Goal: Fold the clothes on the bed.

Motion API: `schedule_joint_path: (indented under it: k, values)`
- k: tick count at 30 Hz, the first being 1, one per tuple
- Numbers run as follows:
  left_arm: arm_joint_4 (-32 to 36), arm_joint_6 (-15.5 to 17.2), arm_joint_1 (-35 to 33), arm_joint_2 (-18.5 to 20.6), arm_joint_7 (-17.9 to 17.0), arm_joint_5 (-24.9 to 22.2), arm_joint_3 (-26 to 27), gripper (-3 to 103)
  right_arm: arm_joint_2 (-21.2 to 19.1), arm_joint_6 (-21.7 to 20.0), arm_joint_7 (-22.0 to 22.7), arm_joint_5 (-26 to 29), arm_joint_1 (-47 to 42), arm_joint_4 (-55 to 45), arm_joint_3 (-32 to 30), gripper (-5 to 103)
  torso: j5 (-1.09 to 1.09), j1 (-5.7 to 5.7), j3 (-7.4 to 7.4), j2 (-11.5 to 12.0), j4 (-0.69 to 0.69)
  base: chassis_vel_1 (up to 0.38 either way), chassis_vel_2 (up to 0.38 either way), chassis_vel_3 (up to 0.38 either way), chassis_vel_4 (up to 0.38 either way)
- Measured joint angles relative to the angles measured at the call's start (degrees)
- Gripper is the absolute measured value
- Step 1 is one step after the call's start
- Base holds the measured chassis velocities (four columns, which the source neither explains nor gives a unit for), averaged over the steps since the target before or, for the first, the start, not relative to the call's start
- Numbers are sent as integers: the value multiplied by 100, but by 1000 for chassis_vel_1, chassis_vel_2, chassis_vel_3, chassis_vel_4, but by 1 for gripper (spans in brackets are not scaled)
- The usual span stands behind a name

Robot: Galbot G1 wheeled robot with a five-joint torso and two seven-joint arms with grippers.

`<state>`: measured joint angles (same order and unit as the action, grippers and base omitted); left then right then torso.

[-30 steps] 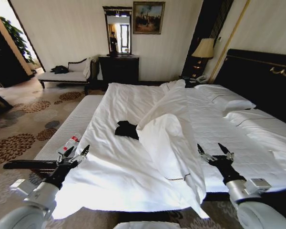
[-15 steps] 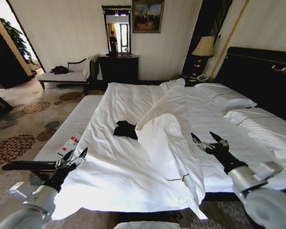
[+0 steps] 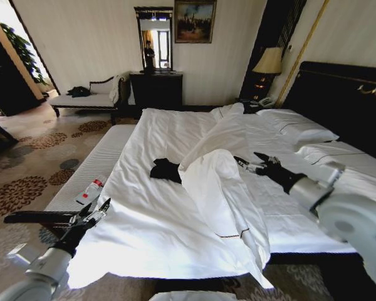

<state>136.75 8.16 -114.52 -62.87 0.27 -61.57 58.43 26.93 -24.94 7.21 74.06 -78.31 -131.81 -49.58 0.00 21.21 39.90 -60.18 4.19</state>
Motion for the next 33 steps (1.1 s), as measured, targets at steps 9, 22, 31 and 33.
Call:
schedule_joint_path:
  k: [9, 22, 31, 33]
  values:
    - [-96, 3, 13, -39, 0, 78, -48, 98, -595, -202, -154, 537, 1440, 656, 1346, 100, -2, 0, 0, 0, 1, 0, 0, 0, 0]
    - [-83, 13, 9, -72, -5, 162, -28, 98, 27, -716, 96, 1292, 5142, 1924, 4912, 100, 0, 0, 0, 0, -1, 0, 0, 0, 0]
    - [-102, -4, -8, -112, -2, 188, -28, 98, 254, -748, 82, 919, 5502, 2486, 5514, 100, 0, -1, 0, 0, 1, 0, 0, 0, 0]
    - [-112, -14, -7, -112, 0, 189, -28, 98, 216, -778, 70, 886, 5459, 2464, 5553, 100, -1, -1, 0, 0, 1, 0, 0, 0, 0]
